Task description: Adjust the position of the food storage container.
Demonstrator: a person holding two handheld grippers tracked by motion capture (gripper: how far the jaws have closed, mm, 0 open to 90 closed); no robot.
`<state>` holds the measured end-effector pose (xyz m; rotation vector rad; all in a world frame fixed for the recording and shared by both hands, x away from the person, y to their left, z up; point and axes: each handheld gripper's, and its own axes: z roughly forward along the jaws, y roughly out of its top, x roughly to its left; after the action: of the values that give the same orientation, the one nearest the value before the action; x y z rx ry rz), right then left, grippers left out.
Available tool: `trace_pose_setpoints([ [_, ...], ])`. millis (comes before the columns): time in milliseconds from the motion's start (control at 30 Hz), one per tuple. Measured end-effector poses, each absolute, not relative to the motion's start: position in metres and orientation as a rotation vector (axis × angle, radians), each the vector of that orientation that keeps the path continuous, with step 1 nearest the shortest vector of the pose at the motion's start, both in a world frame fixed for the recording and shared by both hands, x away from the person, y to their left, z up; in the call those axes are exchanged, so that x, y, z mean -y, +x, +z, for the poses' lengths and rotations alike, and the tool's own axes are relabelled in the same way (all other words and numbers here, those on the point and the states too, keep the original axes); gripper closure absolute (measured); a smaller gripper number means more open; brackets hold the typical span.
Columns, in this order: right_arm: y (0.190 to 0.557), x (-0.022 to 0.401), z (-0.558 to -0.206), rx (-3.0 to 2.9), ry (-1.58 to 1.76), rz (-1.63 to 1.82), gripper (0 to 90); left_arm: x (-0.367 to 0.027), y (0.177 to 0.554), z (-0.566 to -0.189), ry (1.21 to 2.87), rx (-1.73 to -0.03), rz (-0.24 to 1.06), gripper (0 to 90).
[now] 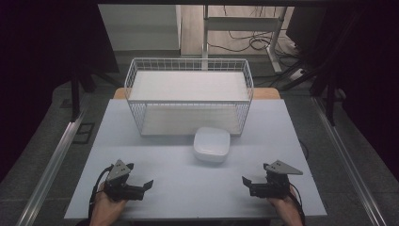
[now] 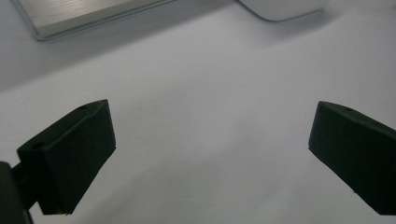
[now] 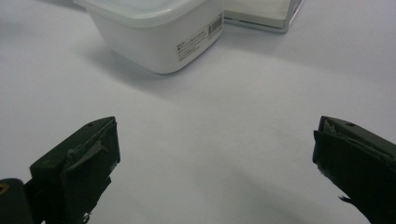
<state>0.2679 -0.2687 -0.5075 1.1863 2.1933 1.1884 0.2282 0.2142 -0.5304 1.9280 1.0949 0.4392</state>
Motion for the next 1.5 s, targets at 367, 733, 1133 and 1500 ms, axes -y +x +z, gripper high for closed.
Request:
trace_pose_setpoints([
  [367, 0.270, 0.269, -0.509, -2.183, 1.110, 1.219, 0.0, -0.216, 0.233, -0.533, 1.937, -1.126, 0.417, 0.1],
  [733, 0.273, 0.274, -0.505, -2.143, 1.148, 1.248, 0.0, -0.216, 0.236, -0.528, 1.964, -1.147, 0.434, 6.5],
  [1133, 0.284, 0.259, -0.493, -2.139, 1.145, 1.235, 0.2, -0.214, 0.261, -0.520, 1.916, -1.166, 0.244, 6.7],
  [1500, 0.307, 0.247, -0.485, -2.167, 1.209, 1.278, 1.6, -0.196, 0.285, -0.515, 1.945, -1.080, 0.219, 6.0],
])
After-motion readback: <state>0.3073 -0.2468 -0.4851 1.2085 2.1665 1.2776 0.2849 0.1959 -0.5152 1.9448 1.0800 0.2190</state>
